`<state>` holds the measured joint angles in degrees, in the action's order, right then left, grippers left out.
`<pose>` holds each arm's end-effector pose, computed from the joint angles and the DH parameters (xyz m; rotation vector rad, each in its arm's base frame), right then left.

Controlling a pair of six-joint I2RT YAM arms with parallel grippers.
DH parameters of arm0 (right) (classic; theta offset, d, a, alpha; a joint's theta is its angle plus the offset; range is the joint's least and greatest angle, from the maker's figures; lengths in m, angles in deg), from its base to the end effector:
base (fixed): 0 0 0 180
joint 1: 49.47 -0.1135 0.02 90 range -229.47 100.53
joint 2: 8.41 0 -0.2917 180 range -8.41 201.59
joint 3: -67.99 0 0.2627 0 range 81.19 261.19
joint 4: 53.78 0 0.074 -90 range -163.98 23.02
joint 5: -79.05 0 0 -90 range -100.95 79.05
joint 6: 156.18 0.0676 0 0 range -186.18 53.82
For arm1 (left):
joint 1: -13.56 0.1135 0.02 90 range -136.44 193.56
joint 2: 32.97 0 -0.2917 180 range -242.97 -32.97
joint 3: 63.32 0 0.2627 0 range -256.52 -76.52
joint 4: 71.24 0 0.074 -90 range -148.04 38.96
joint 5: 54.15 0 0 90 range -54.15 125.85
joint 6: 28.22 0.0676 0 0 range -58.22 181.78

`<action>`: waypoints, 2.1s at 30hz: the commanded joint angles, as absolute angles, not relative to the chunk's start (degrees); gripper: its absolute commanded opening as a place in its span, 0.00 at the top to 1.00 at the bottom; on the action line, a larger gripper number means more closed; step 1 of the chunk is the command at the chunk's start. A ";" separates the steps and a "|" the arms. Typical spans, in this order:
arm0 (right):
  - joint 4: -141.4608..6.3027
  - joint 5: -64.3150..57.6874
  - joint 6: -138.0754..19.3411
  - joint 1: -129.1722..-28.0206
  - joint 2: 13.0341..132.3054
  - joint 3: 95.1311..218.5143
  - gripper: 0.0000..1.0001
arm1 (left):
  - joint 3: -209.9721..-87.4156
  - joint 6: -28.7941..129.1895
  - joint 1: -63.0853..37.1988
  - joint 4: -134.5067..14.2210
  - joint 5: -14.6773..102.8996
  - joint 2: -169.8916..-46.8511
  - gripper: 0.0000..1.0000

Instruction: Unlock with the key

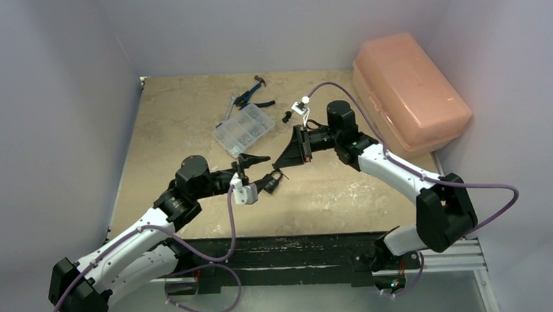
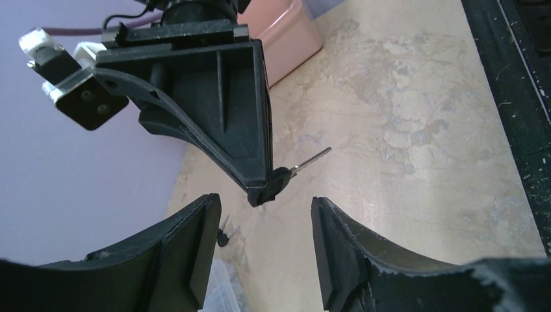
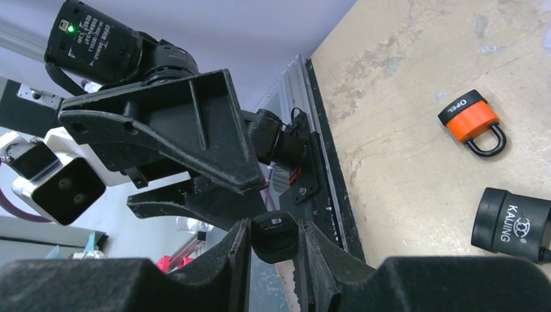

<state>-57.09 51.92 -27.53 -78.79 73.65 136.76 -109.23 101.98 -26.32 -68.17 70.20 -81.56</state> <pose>0.2633 0.2169 0.3121 -0.7171 1.9885 1.7764 0.1433 -0.1695 0.3070 1.3849 0.9462 -0.4952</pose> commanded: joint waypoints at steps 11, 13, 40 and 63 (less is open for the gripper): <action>-49.78 54.88 -23.73 -81.77 70.37 136.77 0.74 | -110.48 102.57 -26.29 -72.96 76.02 -79.55 0.49; -49.61 54.88 -23.73 -82.14 70.25 136.90 0.74 | -110.21 102.01 -26.29 -74.28 76.06 -79.53 0.50; -41.91 56.24 -18.60 -84.27 69.83 135.52 0.66 | -109.05 99.72 -26.34 -77.14 75.56 -79.72 1.00; -89.38 -30.79 -30.17 -83.28 60.61 151.49 0.13 | -104.18 76.59 -26.32 -76.65 57.28 -67.95 1.00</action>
<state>-78.73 -6.79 -31.59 -83.42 59.90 149.22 -106.74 83.58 -26.32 -73.87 64.38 -69.74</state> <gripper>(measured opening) 0.869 0.063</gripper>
